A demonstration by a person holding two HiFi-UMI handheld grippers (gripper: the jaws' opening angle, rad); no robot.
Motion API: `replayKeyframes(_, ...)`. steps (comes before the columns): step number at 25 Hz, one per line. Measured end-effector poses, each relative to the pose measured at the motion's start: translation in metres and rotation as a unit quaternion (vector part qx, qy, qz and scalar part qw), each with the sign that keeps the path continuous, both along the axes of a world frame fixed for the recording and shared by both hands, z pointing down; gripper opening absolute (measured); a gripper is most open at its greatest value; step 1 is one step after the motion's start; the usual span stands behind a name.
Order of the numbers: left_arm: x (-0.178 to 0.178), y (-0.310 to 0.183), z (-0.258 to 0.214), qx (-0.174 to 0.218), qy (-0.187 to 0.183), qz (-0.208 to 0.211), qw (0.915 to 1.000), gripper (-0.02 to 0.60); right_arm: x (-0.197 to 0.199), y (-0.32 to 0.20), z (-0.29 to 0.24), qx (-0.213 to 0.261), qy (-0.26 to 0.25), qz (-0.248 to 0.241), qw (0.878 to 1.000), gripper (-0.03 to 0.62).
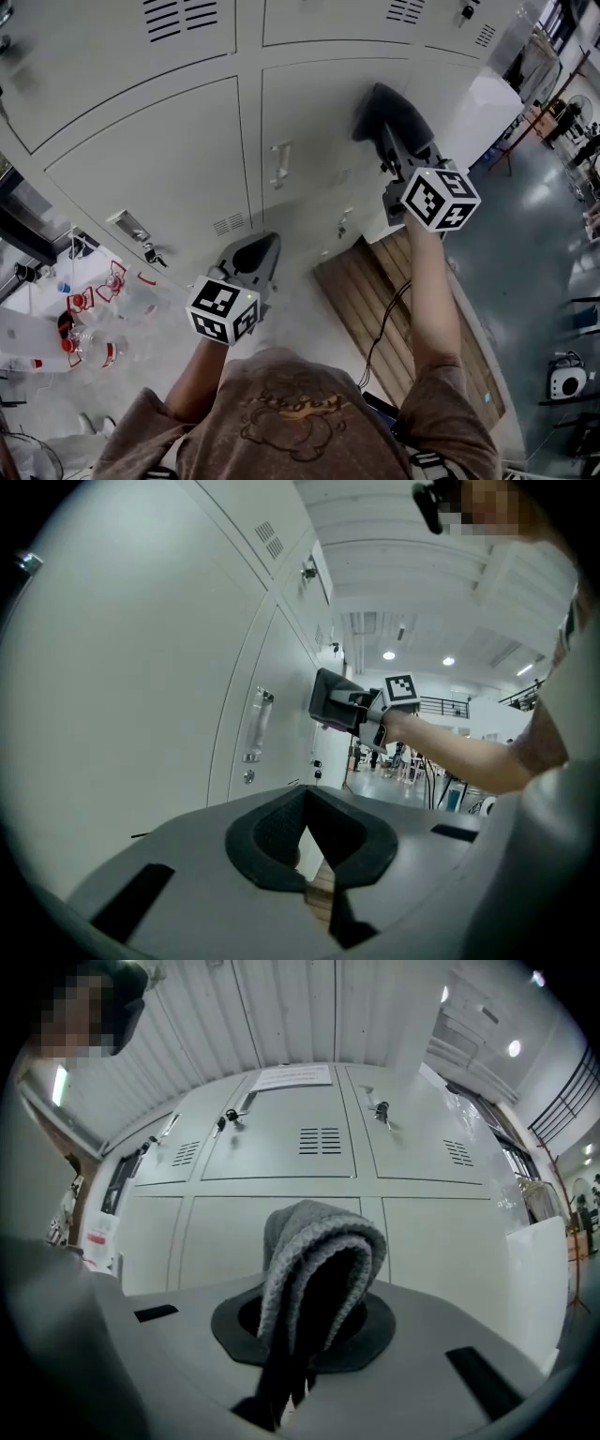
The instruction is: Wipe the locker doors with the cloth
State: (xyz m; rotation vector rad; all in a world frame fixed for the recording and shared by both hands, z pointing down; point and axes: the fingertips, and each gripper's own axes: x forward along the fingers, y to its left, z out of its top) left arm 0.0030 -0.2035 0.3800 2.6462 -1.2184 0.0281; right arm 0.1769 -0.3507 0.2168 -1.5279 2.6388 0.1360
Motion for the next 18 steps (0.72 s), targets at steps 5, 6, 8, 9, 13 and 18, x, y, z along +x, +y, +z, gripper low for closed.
replayKeyframes(5,0.003,0.005,0.001,-0.002,0.001,0.004,1.0000,-0.002,-0.033,0.029,0.014,-0.005,0.006,-0.046,0.999,0.037)
replayKeyframes(6,0.003,0.007,0.002,-0.003,0.001,0.004,1.0000,-0.002,-0.041,0.034,0.017,-0.008,0.010,-0.056,0.998,0.037)
replayKeyframes(8,0.003,0.009,0.003,-0.005,0.002,0.005,1.0000,-0.002,-0.057,0.042,0.024,-0.013,0.018,-0.079,0.997,0.037)
replayKeyframes(9,0.003,0.010,0.004,-0.005,0.002,0.004,1.0000,-0.002,-0.065,0.046,0.027,-0.017,0.020,-0.090,0.996,0.037)
replayKeyframes(13,0.000,0.013,0.006,-0.008,0.002,0.000,1.0000,-0.002,-0.096,0.056,0.039,-0.026,0.024,-0.124,0.992,0.038)
replayKeyframes(18,-0.009,0.014,0.008,-0.009,0.003,-0.012,0.9999,-0.002,-0.132,0.062,0.054,-0.038,0.031,-0.156,0.986,0.037)
